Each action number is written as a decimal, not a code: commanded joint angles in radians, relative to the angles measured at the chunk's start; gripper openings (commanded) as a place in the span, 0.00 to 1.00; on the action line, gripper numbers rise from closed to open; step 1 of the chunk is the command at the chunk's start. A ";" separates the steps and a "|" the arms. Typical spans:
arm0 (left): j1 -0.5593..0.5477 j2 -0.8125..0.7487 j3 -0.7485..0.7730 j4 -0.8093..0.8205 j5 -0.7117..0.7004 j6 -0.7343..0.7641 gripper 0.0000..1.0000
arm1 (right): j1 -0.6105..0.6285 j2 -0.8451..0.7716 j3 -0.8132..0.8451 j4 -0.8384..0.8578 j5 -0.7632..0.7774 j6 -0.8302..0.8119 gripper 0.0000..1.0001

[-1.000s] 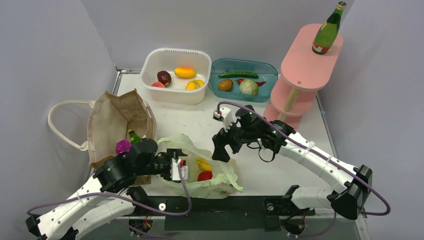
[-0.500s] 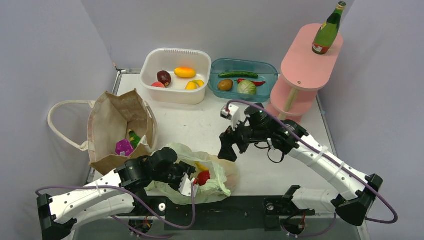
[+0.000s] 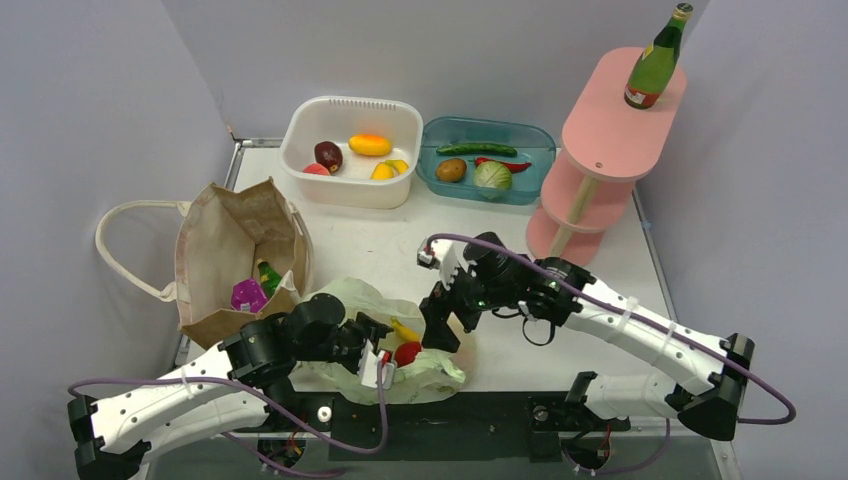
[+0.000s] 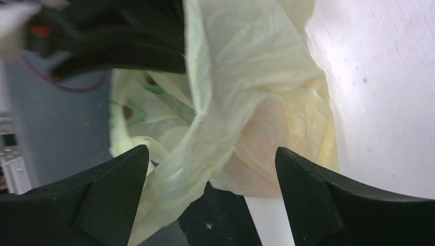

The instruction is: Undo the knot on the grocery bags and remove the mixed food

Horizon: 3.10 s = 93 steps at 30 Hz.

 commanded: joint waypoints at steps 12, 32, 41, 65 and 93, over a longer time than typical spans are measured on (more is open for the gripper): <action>-0.068 0.016 -0.136 -0.149 -0.061 0.080 0.42 | -0.201 0.071 0.120 -0.021 0.449 -0.244 0.00; -0.105 0.066 -0.007 0.164 -0.202 -0.211 0.48 | -0.097 -0.048 -0.122 -0.202 0.283 -0.378 0.00; -0.091 0.155 0.040 0.347 -0.116 -0.328 0.51 | -0.113 -0.026 -0.102 -0.150 0.211 -0.313 0.00; 0.086 0.551 -0.013 0.473 0.034 -0.101 0.82 | -0.175 -0.024 -0.076 -0.157 0.086 -0.274 0.00; 0.095 0.322 0.510 0.115 0.265 -0.565 0.35 | -0.271 -0.048 -0.140 -0.123 -0.044 -0.218 0.00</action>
